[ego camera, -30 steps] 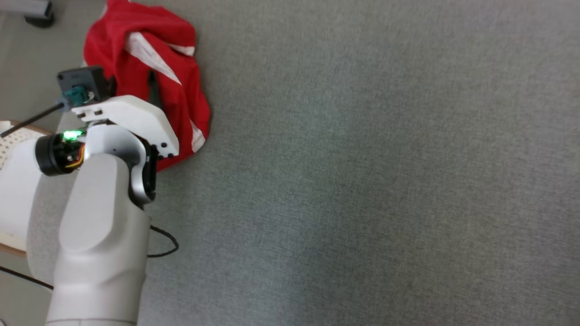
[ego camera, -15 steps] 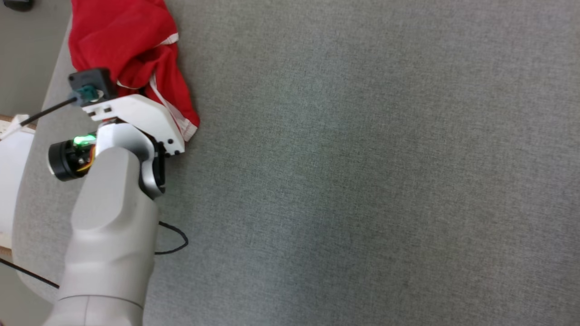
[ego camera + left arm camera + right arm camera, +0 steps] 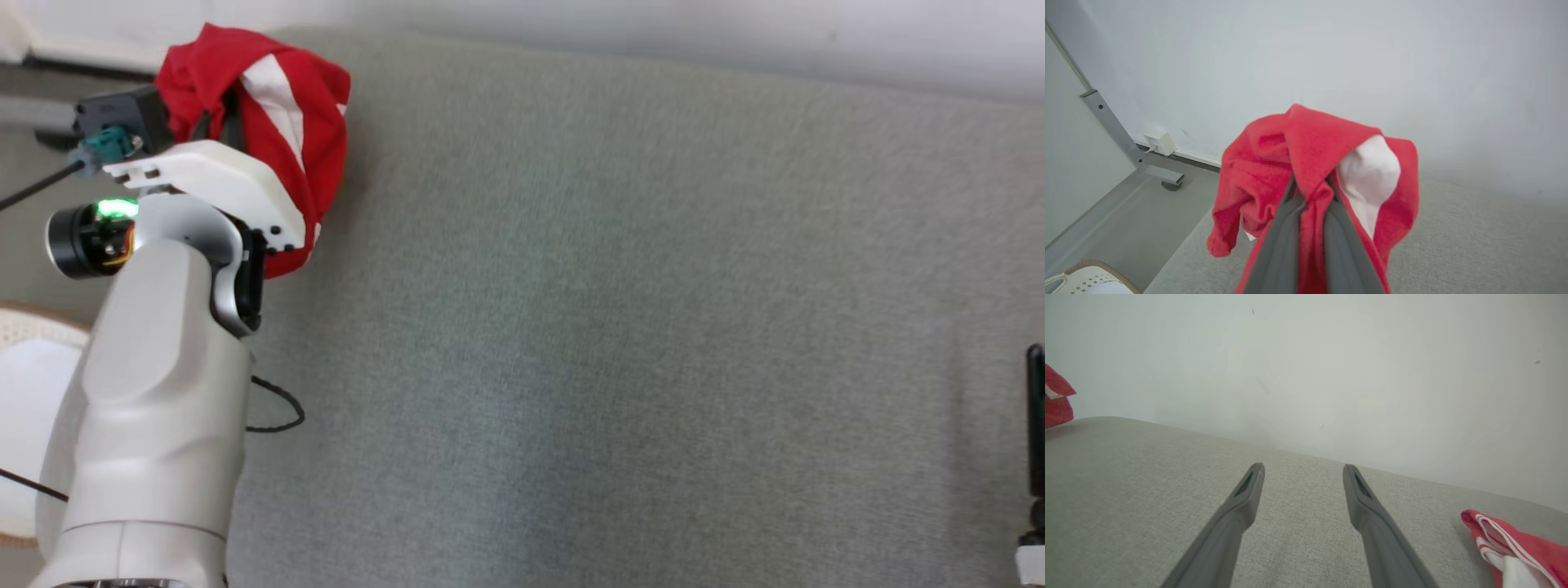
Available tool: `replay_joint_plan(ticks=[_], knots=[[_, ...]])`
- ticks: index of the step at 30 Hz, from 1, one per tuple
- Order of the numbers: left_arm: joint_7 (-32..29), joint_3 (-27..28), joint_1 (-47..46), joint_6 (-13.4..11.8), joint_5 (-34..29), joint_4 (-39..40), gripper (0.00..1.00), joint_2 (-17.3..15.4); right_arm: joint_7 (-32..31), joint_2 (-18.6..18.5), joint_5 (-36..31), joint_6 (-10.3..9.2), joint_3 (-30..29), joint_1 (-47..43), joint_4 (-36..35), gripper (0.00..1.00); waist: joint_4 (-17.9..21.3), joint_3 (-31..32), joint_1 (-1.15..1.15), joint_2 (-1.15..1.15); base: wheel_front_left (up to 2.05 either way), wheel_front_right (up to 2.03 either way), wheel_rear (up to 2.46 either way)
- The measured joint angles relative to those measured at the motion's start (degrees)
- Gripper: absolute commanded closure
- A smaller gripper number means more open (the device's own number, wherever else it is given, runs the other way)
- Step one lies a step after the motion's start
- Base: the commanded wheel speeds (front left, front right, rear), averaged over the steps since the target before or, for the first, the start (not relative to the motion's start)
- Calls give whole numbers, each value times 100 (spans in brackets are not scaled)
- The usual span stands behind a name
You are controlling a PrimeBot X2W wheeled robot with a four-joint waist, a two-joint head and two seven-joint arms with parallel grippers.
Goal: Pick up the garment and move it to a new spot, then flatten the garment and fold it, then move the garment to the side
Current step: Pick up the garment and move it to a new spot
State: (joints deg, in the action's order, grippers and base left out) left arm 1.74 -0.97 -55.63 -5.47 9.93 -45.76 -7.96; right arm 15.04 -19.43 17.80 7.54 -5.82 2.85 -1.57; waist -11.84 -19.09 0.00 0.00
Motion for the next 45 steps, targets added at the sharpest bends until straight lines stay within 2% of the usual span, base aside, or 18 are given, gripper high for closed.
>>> replay_joint_plan(ticks=[7,14,21,26,32,35,38,45], knots=[[-238,-141,233,379,179,633,100,21,0,365,-126,0,223,-160,193,0,238,831,-1,0,0,0,0],[-833,-437,952,778,515,1967,100,265,1,593,-203,0,332,-322,272,0,713,1393,-2,0,0,0,0],[-1564,-1037,2192,840,1163,3638,100,477,1,730,-222,0,371,-415,302,0,1299,1629,-2,0,0,0,0],[-1844,-1797,2997,660,1779,4563,100,511,1,757,-221,0,353,-408,302,0,1699,1665,-1,1,0,0,0],[-1793,-2666,3529,154,2473,4920,100,522,1,837,-211,0,411,-354,308,0,2109,1604,-1,0,0,0,0],[-1597,-2762,3655,-113,2773,4659,100,521,1,857,-191,0,427,-309,330,0,2292,1542,-1,1,0,0,0],[-1367,-2674,3637,-300,2697,4073,100,523,1,858,-167,0,446,-297,360,0,2442,1457,-1,1,0,0,0],[-748,-2230,3178,-450,2732,2530,100,486,1,864,-148,0,478,-183,452,0,2691,1246,0,0,0,0,0]])
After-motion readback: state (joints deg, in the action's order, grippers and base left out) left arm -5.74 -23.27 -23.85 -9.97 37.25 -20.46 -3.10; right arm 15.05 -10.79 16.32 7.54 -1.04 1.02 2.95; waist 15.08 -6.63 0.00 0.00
